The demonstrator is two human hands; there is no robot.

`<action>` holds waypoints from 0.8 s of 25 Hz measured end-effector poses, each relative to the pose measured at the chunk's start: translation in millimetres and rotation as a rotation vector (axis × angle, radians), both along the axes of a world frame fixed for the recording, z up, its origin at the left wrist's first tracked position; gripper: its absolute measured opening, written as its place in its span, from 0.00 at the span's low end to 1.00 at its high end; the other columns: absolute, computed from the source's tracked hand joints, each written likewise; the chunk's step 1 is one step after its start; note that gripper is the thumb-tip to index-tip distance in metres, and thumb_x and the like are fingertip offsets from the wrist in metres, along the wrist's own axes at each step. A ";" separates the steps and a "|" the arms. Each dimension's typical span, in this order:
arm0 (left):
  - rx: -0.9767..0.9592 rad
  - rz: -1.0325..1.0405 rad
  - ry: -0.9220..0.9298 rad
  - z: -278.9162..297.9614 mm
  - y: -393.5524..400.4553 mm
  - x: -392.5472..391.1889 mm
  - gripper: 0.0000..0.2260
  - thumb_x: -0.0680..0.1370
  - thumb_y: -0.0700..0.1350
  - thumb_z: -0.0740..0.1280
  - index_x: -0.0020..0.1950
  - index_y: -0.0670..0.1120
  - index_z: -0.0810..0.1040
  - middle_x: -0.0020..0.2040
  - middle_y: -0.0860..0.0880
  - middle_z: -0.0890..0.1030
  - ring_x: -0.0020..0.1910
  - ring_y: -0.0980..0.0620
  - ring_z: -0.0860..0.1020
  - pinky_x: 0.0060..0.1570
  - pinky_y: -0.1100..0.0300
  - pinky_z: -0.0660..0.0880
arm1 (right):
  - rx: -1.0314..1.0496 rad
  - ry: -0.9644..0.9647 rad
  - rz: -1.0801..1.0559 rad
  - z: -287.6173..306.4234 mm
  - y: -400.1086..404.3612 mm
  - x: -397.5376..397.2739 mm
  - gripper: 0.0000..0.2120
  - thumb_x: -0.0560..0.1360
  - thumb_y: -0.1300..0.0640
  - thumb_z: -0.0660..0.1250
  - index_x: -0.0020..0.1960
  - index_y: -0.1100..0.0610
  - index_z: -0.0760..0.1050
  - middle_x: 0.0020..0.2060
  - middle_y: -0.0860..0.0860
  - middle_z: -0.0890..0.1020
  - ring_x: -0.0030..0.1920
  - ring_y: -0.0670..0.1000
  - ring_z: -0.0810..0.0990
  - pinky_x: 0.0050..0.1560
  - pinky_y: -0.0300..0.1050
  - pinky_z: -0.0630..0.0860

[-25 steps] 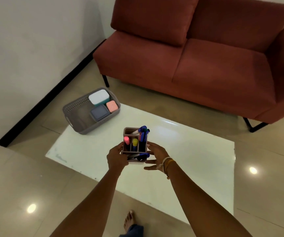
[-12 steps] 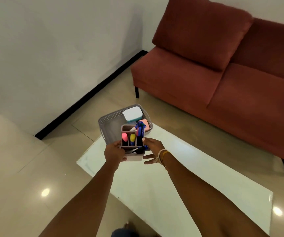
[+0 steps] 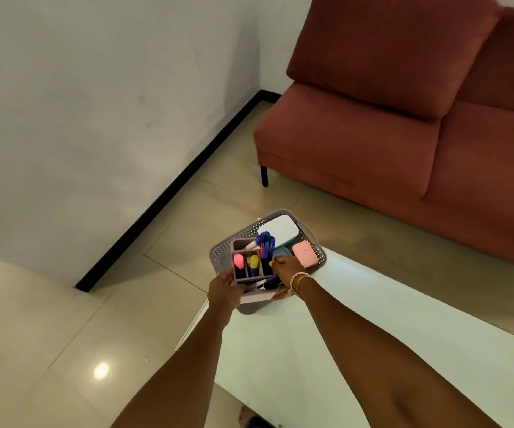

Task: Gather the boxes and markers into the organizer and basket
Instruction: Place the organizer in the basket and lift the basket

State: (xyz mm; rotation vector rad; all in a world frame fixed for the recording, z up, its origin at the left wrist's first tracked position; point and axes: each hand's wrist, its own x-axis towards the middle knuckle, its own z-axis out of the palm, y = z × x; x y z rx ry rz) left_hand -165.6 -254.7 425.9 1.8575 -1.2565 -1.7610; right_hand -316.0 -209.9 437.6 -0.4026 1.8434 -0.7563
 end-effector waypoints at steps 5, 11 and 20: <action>0.014 -0.165 -0.091 -53.5 -41.8 -1.8 0.22 0.69 0.29 0.68 0.61 0.42 0.77 0.56 0.42 0.81 0.55 0.39 0.80 0.55 0.43 0.79 | 0.054 0.225 0.146 -56.0 -44.6 -0.1 0.15 0.80 0.58 0.58 0.60 0.64 0.78 0.57 0.61 0.81 0.52 0.58 0.77 0.59 0.47 0.73; 0.050 -0.300 -0.075 -123.6 -60.8 1.3 0.23 0.70 0.29 0.68 0.64 0.41 0.74 0.59 0.43 0.79 0.59 0.42 0.77 0.61 0.45 0.76 | 0.127 0.308 0.230 -139.7 -75.4 3.5 0.14 0.80 0.60 0.57 0.58 0.62 0.78 0.57 0.61 0.81 0.58 0.61 0.79 0.55 0.45 0.73; 0.223 -0.115 -0.162 -115.7 -57.2 9.2 0.11 0.76 0.34 0.64 0.57 0.34 0.73 0.53 0.37 0.79 0.51 0.39 0.80 0.50 0.48 0.79 | 0.202 0.310 -0.100 -136.4 -42.4 5.8 0.16 0.79 0.61 0.58 0.62 0.67 0.73 0.61 0.63 0.78 0.62 0.63 0.76 0.59 0.49 0.73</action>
